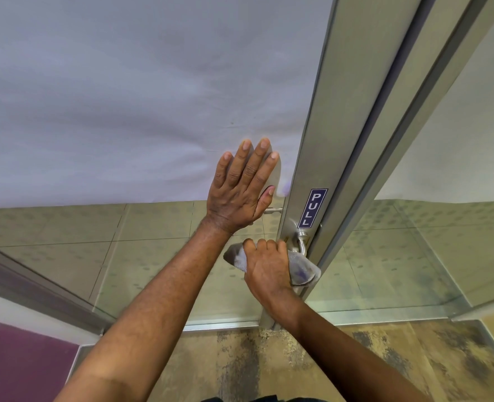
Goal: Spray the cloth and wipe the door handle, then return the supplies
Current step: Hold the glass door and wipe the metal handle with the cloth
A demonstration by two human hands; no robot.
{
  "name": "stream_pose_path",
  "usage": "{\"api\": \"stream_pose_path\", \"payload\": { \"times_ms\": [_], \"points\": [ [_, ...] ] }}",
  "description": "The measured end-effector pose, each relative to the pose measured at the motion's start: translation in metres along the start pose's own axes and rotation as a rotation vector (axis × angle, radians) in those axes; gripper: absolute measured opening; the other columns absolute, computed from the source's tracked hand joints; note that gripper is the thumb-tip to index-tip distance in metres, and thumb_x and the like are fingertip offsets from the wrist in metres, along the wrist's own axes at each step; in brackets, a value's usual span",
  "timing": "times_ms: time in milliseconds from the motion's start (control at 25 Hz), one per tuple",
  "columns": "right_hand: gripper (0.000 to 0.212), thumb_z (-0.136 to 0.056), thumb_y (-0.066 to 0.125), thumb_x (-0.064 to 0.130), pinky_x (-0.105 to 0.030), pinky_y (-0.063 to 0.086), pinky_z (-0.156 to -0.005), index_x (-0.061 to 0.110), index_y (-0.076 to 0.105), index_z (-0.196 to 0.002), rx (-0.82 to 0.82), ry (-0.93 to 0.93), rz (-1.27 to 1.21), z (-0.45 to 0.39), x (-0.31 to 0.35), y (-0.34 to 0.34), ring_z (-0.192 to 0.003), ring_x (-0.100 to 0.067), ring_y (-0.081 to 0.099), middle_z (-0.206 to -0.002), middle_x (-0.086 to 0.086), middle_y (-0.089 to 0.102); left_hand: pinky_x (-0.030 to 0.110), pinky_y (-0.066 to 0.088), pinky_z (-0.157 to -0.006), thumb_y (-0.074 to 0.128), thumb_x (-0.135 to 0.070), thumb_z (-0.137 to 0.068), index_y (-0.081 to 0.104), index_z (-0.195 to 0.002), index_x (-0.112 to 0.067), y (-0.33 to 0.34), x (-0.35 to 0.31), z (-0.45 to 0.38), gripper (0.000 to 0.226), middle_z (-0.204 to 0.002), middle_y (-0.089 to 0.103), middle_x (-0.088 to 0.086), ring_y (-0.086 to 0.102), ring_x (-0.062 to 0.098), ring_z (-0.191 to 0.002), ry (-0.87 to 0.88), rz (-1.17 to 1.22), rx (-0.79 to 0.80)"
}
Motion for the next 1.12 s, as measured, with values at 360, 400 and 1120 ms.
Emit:
{"api": "stream_pose_path", "payload": {
  "times_ms": [360, 400, 1120],
  "points": [
    [0.029, -0.089, 0.046, 0.039, -0.042, 0.046, -0.087, 0.017, 0.065, -0.088, -0.024, 0.078, -0.199, -0.015, -0.011, -0.010, -0.071, -0.026, 0.067, -0.078, -0.003, 0.073, 0.046, 0.007, -0.127, 0.037, -0.041, -0.103, 0.031, -0.157, -0.015, 0.001, 0.000, 0.000, 0.060, -0.166, 0.024, 0.007, -0.001, 0.025, -0.159, -0.002, -0.012, 0.004],
    [0.026, -0.090, 0.050, 0.039, -0.044, 0.046, -0.087, 0.017, 0.063, -0.089, -0.053, 0.050, -0.189, -0.012, -0.011, -0.009, -0.073, -0.026, 0.067, -0.078, -0.002, 0.072, 0.046, 0.007, -0.126, 0.037, -0.041, -0.103, 0.032, -0.157, -0.015, 0.001, 0.000, 0.000, 0.060, -0.163, 0.028, 0.008, 0.000, 0.025, -0.159, -0.005, -0.013, 0.005],
    [0.081, -0.076, 0.078, 0.009, -0.053, 0.046, -0.103, 0.036, 0.048, -0.147, -0.247, 0.087, -0.415, 0.049, -0.124, 0.035, -0.128, -0.030, 0.041, -0.143, -0.009, 0.040, 0.046, 0.008, -0.126, 0.038, -0.041, -0.103, 0.028, -0.158, -0.015, 0.005, 0.001, 0.002, 0.062, -0.160, 0.032, 0.010, -0.001, 0.025, -0.159, -0.008, -0.004, 0.010]
  ]
}}
Point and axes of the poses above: each hand's wrist, its own z-axis away from the middle knuckle, its own y-axis out of the palm, x = y × z, the point moved 6 cm from there along -z, towards the middle knuckle
